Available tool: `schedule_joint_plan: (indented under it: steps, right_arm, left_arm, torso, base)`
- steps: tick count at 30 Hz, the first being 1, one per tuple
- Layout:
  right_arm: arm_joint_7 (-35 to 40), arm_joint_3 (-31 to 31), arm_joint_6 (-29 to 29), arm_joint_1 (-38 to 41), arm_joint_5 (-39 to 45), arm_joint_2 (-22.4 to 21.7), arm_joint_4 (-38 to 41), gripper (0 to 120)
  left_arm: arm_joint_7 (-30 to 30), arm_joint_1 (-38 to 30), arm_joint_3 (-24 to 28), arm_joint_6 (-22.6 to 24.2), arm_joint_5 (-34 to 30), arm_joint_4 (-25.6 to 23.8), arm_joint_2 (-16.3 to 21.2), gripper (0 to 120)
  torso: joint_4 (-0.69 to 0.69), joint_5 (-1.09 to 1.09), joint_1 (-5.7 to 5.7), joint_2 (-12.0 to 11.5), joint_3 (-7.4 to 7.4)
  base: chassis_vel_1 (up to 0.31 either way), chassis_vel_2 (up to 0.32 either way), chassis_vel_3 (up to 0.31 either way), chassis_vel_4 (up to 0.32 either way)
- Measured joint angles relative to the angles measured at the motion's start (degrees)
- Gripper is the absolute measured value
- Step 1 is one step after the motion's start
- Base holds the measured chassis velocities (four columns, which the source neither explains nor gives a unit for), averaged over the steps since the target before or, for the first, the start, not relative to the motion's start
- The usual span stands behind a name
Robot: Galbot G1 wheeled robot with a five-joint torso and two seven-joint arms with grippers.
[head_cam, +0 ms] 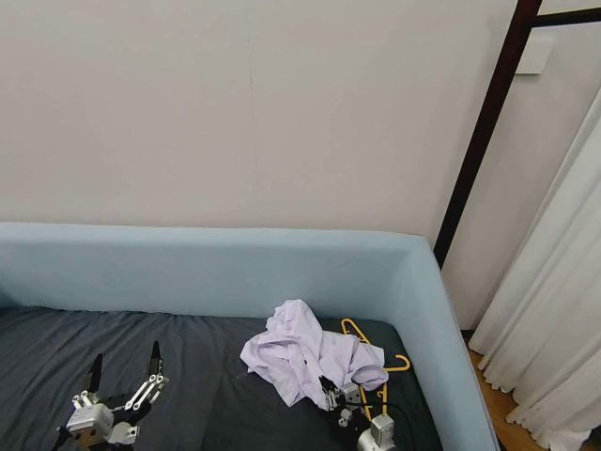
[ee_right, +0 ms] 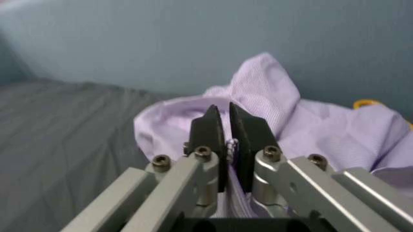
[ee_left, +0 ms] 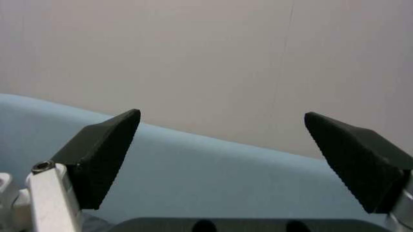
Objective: Pick up the clothes from the sofa and hang them on the clothes hanger.
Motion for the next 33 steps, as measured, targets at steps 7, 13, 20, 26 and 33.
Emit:
schedule_joint_plan:
  steps: [7,13,20,26,33]
  right_arm:
    - [1.8,1.1,-3.1,-4.2,5.3,-3.0,11.9,35]
    - [9.6,0.7,-9.3,-5.2,1.3,-3.4,11.3,57]
    - [14.1,0.1,-15.2,-4.7,6.8,-2.1,11.2,78]
    - [17.9,-1.8,-19.1,-4.5,10.4,-1.0,11.9,98]
    - [20.8,-6.5,-20.7,-2.9,3.5,-0.8,7.8,100]
  left_arm:
    - [0.0,0.6,-0.2,-0.2,0.7,-0.6,-0.5,100]
    - [0.0,0.4,-0.6,0.3,0.8,-0.9,-0.2,100]
    - [-0.1,0.0,-3.0,1.2,-0.2,0.0,0.8,100]
    - [-0.2,0.1,-3.8,1.9,-0.5,1.1,1.1,100]
    - [0.1,0.3,-3.4,2.7,-0.3,1.0,1.1,100]
  torso:
    - [-0.02,-0.01,0.0,0.0,0.0]
    - [-0.02,0.0,0.0,0.0,0.01]
    - [-0.01,-0.01,0.0,0.0,0.01]
    - [-0.01,-0.01,0.0,0.0,0.0]
    - [-0.01,-0.01,0.0,0.0,0.01]
  base:
    - [0.0,0.0,0.0,0.0]
    - [0.0,0.0,0.0,0.0]
    - [0.0,0.0,0.0,0.0]
    - [0.0,0.0,0.0,0.0]
    - [0.0,0.0,0.0,0.0]
